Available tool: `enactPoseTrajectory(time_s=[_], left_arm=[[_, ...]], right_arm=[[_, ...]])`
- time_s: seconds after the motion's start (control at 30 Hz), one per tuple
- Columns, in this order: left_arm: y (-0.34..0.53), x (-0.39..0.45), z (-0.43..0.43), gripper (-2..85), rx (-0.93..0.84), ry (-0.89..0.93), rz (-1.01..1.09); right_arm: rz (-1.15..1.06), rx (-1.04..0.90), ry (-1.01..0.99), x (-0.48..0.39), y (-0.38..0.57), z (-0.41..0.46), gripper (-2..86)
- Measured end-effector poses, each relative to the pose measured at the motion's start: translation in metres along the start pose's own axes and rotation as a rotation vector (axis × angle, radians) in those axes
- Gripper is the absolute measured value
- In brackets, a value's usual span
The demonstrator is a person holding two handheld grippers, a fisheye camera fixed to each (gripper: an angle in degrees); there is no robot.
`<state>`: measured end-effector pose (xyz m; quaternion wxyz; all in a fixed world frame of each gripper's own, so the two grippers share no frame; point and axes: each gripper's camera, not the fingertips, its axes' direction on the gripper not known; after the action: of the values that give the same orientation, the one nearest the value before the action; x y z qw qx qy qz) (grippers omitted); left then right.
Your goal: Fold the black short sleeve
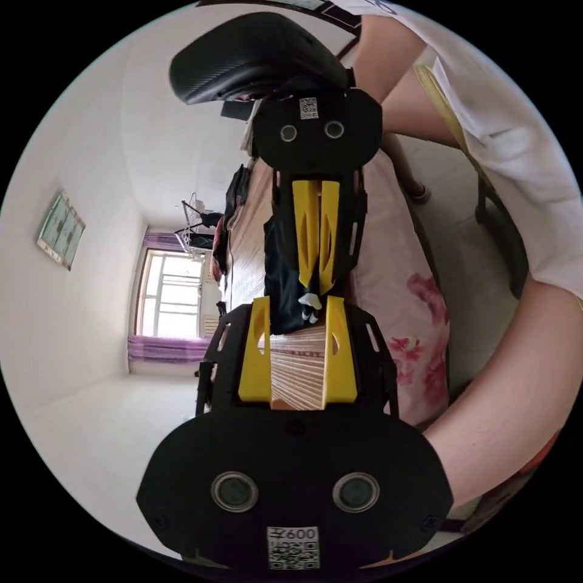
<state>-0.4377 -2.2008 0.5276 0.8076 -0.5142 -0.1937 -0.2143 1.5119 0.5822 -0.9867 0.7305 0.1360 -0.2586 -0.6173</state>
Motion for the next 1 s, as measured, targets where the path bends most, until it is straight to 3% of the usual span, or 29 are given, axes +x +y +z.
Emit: enactPoseTrajectory(time_s=[0.23, 0.47, 0.5, 0.57, 0.77, 1.0], left_arm=[[0.018, 0.079, 0.036, 3.9, -0.124, 0.074, 0.081], [0.060, 0.139, 0.056, 2.8, -0.217, -0.016, 0.028], [0.064, 0.142, 0.059, 2.8, -0.226, -0.012, 0.018], [0.080, 0.154, 0.068, 2.7, -0.252, -0.011, -0.010], [0.126, 0.172, 0.080, 2.6, -0.295, -0.055, -0.053], [0.185, 0.168, 0.080, 1.9, -0.320, -0.017, -0.135]], right_arm=[[0.064, -0.017, -0.128, 0.039, -0.004, 0.012, -0.2], [0.488, 0.215, -0.620, 0.187, 0.025, 0.012, -0.7], [0.528, 0.194, -0.635, 0.200, 0.023, 0.021, -0.7], [0.686, -0.033, -0.566, 0.243, 0.000, 0.073, -0.8], [0.496, -0.288, -0.523, 0.274, -0.062, 0.187, -0.8], [0.597, -0.202, -0.553, 0.314, -0.054, 0.191, -0.9]])
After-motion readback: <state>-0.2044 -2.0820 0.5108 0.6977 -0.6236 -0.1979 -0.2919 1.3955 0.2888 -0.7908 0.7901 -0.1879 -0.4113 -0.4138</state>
